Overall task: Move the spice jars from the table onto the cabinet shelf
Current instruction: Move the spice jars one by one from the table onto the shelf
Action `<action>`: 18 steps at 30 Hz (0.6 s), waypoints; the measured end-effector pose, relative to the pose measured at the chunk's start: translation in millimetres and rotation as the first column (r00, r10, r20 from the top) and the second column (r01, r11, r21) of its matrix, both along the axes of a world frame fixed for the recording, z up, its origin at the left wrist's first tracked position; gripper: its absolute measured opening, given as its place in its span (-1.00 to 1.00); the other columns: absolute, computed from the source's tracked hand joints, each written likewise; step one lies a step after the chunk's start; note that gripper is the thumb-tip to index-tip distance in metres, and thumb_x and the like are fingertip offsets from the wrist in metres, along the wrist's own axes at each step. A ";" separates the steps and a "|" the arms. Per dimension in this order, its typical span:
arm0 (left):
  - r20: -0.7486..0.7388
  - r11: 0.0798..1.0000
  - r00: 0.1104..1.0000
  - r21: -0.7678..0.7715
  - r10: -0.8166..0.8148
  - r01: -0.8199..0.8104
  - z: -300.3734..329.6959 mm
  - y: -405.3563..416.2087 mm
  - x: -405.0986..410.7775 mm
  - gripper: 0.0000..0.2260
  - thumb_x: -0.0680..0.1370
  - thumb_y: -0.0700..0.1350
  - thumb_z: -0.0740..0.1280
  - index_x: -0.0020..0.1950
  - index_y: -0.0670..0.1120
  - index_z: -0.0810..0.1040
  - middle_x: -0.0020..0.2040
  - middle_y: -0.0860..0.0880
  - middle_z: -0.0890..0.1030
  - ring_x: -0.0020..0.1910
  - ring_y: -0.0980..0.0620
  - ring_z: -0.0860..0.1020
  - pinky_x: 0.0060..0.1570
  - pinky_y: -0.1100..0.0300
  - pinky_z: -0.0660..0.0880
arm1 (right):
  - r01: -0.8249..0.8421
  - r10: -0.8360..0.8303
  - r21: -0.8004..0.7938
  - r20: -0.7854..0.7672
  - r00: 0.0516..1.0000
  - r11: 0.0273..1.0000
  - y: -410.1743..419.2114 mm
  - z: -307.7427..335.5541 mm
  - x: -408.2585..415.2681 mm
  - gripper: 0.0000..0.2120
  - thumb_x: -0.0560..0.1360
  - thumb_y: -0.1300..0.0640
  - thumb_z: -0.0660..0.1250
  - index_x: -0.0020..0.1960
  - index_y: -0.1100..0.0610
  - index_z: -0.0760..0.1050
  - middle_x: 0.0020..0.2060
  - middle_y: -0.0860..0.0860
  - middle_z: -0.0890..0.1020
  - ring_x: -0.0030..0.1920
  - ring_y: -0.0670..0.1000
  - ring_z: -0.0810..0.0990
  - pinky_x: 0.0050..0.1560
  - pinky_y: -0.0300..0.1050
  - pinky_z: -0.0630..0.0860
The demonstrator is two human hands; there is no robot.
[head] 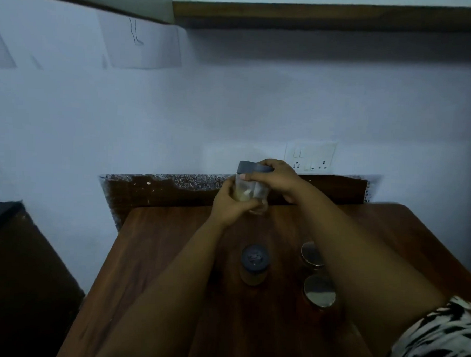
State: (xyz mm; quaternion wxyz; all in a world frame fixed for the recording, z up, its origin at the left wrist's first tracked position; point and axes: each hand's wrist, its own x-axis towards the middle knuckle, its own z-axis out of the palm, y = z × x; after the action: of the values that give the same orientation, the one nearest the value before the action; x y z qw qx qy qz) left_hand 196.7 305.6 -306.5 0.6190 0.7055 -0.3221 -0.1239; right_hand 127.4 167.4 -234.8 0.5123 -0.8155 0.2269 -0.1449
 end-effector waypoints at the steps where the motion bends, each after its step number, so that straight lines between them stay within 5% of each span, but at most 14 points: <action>1: 0.003 1.000 1.000 0.004 -0.015 0.015 5.7 -3.1 -1.6 -0.33 0.30 -0.02 0.57 0.34 -0.04 0.38 0.17 -0.02 0.56 0.18 -0.09 0.57 0.05 0.07 0.60 | 0.012 -0.012 0.017 0.023 1.000 1.000 -4.2 2.2 -0.3 -0.25 0.02 -0.31 0.59 0.13 -0.07 0.50 0.13 -0.04 0.56 0.08 0.02 0.58 0.06 -0.01 0.62; 6: 0.405 0.969 0.895 0.073 0.187 -0.235 20.8 -26.9 -22.2 -0.08 0.21 0.10 0.58 0.43 -0.10 0.22 0.23 -0.03 0.50 0.16 -0.01 0.53 0.04 0.09 0.55 | 0.057 -0.057 0.001 0.023 0.998 0.998 -13.7 6.8 1.8 -0.14 0.00 -0.31 0.60 0.22 -0.14 0.39 0.08 -0.02 0.52 0.03 0.01 0.57 -0.07 -0.13 0.58; 8: 0.312 0.970 0.930 0.083 0.193 -0.229 27.2 -30.5 -20.9 -0.22 0.21 0.01 0.59 0.32 -0.07 0.30 0.14 -0.02 0.53 0.07 0.00 0.56 -0.05 0.10 0.57 | 0.033 -0.034 0.036 0.036 0.999 0.999 -18.2 7.9 1.6 -0.13 0.00 -0.28 0.61 0.23 -0.10 0.40 0.08 -0.01 0.54 0.05 0.04 0.59 0.03 -0.05 0.60; 11: -0.159 0.999 0.987 -0.015 -0.036 0.034 34.9 -31.3 -7.5 -0.42 0.28 -0.15 0.59 0.21 -0.02 0.40 0.10 -0.07 0.60 0.06 -0.05 0.61 -0.17 0.19 0.59 | -0.039 0.013 0.243 0.108 0.994 0.969 -29.2 13.3 -1.9 -0.21 -0.01 -0.16 0.66 0.15 0.02 0.50 0.09 0.05 0.63 0.03 0.08 0.66 0.02 0.04 0.65; 12: -0.208 0.995 0.974 -0.057 -0.092 0.082 36.1 -32.3 -6.0 -0.44 0.31 -0.18 0.59 0.21 -0.02 0.40 0.11 -0.09 0.59 0.05 -0.03 0.61 -0.20 0.26 0.58 | -0.047 0.016 0.262 0.118 0.993 0.964 -32.9 14.4 -2.0 -0.24 -0.01 -0.13 0.67 0.12 0.03 0.52 0.07 0.06 0.65 0.02 0.09 0.67 0.00 0.04 0.65; 16: 0.223 0.994 0.974 0.093 0.033 -0.055 41.1 -47.0 -17.6 -0.02 0.17 0.04 0.64 0.44 -0.09 0.18 0.29 -0.08 0.45 0.21 -0.02 0.51 0.11 0.07 0.56 | 0.094 -0.110 0.160 0.099 0.989 0.983 -34.6 12.4 1.8 -0.31 -0.03 -0.19 0.65 0.02 -0.02 0.51 -0.03 -0.04 0.62 -0.05 0.00 0.63 -0.04 -0.02 0.64; 18: 0.274 0.992 0.960 0.097 0.046 -0.075 40.8 -51.4 -20.8 -0.01 0.14 0.00 0.64 0.44 -0.08 0.17 0.28 -0.09 0.45 0.22 -0.07 0.51 0.14 -0.05 0.55 | 0.131 -0.144 0.144 0.085 0.986 0.981 -36.6 10.5 2.2 -0.29 -0.01 -0.22 0.64 0.04 -0.01 0.49 -0.04 -0.06 0.60 -0.04 -0.01 0.62 0.00 0.00 0.63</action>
State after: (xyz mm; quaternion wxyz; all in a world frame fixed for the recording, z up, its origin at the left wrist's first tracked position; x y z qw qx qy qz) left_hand 175.9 254.3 -265.7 0.5340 0.7574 -0.3751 -0.0239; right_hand 129.6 130.8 -224.3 0.5664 -0.7527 0.2674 -0.2026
